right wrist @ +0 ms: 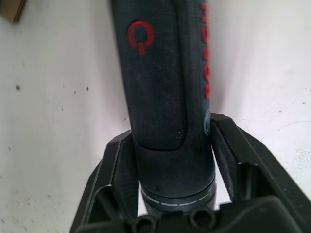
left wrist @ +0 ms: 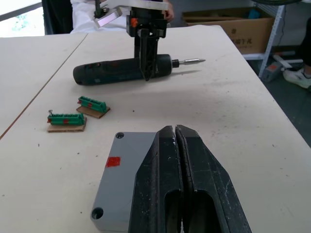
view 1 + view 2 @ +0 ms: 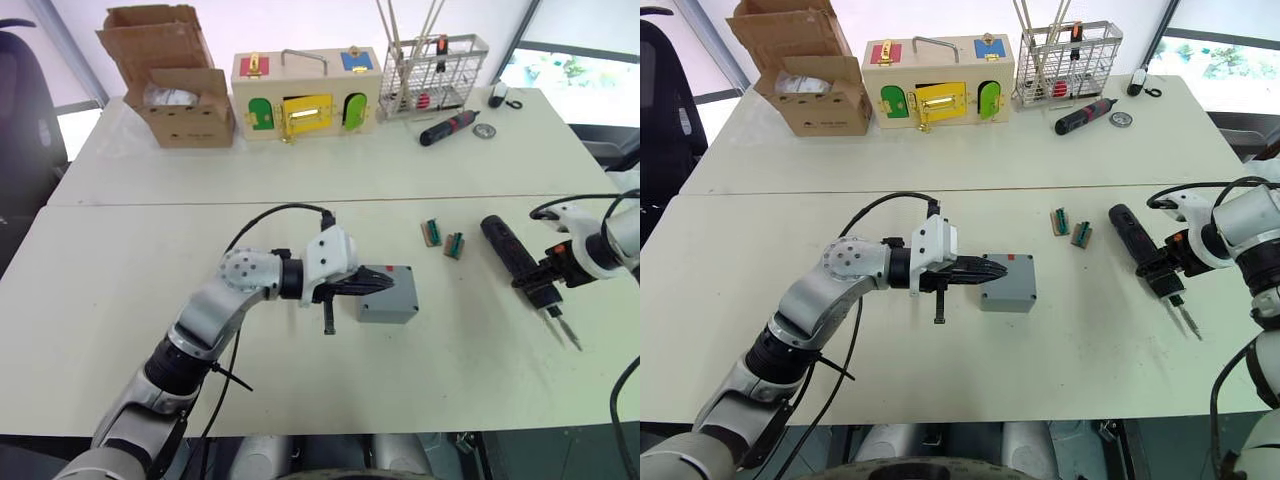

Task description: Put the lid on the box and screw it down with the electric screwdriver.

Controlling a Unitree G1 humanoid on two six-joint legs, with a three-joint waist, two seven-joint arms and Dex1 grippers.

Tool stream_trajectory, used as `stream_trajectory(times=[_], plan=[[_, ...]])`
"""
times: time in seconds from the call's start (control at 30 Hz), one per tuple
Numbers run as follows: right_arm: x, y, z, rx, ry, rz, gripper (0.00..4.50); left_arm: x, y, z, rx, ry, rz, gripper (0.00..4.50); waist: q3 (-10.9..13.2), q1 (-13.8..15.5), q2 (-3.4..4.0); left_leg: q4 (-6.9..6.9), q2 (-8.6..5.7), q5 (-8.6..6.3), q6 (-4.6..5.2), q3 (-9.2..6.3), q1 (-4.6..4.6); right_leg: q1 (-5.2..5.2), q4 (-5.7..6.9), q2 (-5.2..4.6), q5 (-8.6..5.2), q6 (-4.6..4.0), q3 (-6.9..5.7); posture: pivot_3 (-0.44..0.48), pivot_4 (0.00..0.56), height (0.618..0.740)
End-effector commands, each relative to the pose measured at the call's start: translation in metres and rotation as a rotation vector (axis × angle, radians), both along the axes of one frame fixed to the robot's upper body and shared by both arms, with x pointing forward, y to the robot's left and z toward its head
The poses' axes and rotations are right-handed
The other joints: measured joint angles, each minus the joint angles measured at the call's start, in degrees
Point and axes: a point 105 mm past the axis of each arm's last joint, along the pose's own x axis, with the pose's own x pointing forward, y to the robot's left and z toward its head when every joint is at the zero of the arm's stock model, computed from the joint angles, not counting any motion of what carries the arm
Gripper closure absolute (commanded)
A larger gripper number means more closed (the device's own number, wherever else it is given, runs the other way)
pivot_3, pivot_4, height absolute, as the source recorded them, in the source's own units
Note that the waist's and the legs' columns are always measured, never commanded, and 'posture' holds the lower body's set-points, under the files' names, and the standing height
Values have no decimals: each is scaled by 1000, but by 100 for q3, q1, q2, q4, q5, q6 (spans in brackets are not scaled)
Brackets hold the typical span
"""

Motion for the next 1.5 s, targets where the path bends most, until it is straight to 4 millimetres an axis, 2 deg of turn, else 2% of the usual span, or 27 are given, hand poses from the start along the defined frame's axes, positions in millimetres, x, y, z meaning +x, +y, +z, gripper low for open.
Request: stream_trajectory(times=[0.03,0.2,0.3,0.37,0.47,0.57,0.7,0.8,0.87,0.9,0.93,0.97,1.0,1.07,1.1,1.27,1.4,1.5], plan=[[-15,-8,-11,-33,70,31,2723,-3,-4,9,-31,-37,-15,4500,0,50,0,0,0,0,0,-1,0,0,0,0,0,0,-1,0,150,737],[-17,-14,-12,-88,67,77,2723,-2,-6,9,-36,-41,-18,4500,-1,128,-2,4,0,0,-1,-6,1,7,-3,0,0,0,-6,0,150,737],[-13,-16,-1,-88,31,92,2723,-1,-6,9,-36,-43,-16,4500,-1,127,-2,6,-2,0,-1,-7,12,22,-6,0,0,0,-6,0,150,737],[-7,-13,15,-51,-22,103,2723,0,-5,9,-34,-47,-8,4500,-1,124,-1,6,-3,0,-1,-7,12,21,-6,0,0,0,-6,0,150,737],[-3,-6,50,34,-103,121,2723,4,1,8,-34,-39,13,4500,6,95,18,0,-3,0,-1,1,9,9,-5,-1,0,0,-4,0,150,737],[-7,-3,73,98,-145,125,2723,6,2,6,-30,-36,18,4500,11,93,54,-2,-3,0,-1,14,3,-8,0,-3,0,0,4,0,150,737],[-7,5,91,258,-232,2,2723,7,2,8,-34,-32,3,4500,12,96,52,-7,6,1,-3,12,2,-12,2,3,0,0,2,0,150,737],[1,16,119,493,-388,-135,2723,11,3,10,-36,-28,3,4500,12,93,53,-4,5,1,-3,15,2,-11,1,1,0,0,7,0,150,737],[4,23,129,582,-439,-177,2723,13,6,11,-38,-25,4,4500,11,93,53,-3,5,2,-5,19,2,-16,5,0,0,0,12,0,150,737],[8,35,155,687,-600,-137,2723,16,8,14,-50,-16,8,4500,11,98,53,-5,5,2,-6,19,2,-18,7,0,0,0,12,0,150,737],[6,38,173,769,-722,-129,2723,18,9,17,-59,-9,11,4500,12,77,52,-10,6,4,-7,18,-1,-23,8,0,0,0,12,0,150,737],[4,39,182,826,-809,-138,2723,19,10,19,-65,-4,13,4500,9,89,57,-8,10,6,-11,19,-16,-41,12,3,1,0,14,0,150,737],[-1,50,190,862,-940,-102,2723,21,13,22,-72,3,12,4500,10,99,55,-5,7,8,-16,19,-36,-65,24,2,1,1,16,0,150,737],[-16,75,185,891,-1106,-43,2723,23,17,28,-71,8,7,4500,9,122,51,-6,13,14,-25,5,-52,-86,42,5,1,1,2,0,150,737],[-25,90,179,899,-1179,-22,2723,23,19,29,-63,16,-1,4500,5,126,46,-7,12,16,-29,-1,-60,-104,92,5,1,1,-2,0,150,737],[-41,140,162,907,-1362,-30,2723,16,24,19,40,43,-82,4500,1,81,41,9,-4,24,-40,-18,-75,-118,125,5,1,1,0,0,150,737],[-45,162,148,818,-1418,16,2723,15,25,7,120,23,-117,4500,0,58,41,18,-12,27,-38,-12,-63,-101,121,4,2,1,7,0,150,737],[-44,163,141,767,-1447,-5,2723,19,19,4,118,24,-118,4500,0,-19,41,14,-11,27,-38,-13,-48,-90,121,6,1,0,6,0,150,737]])
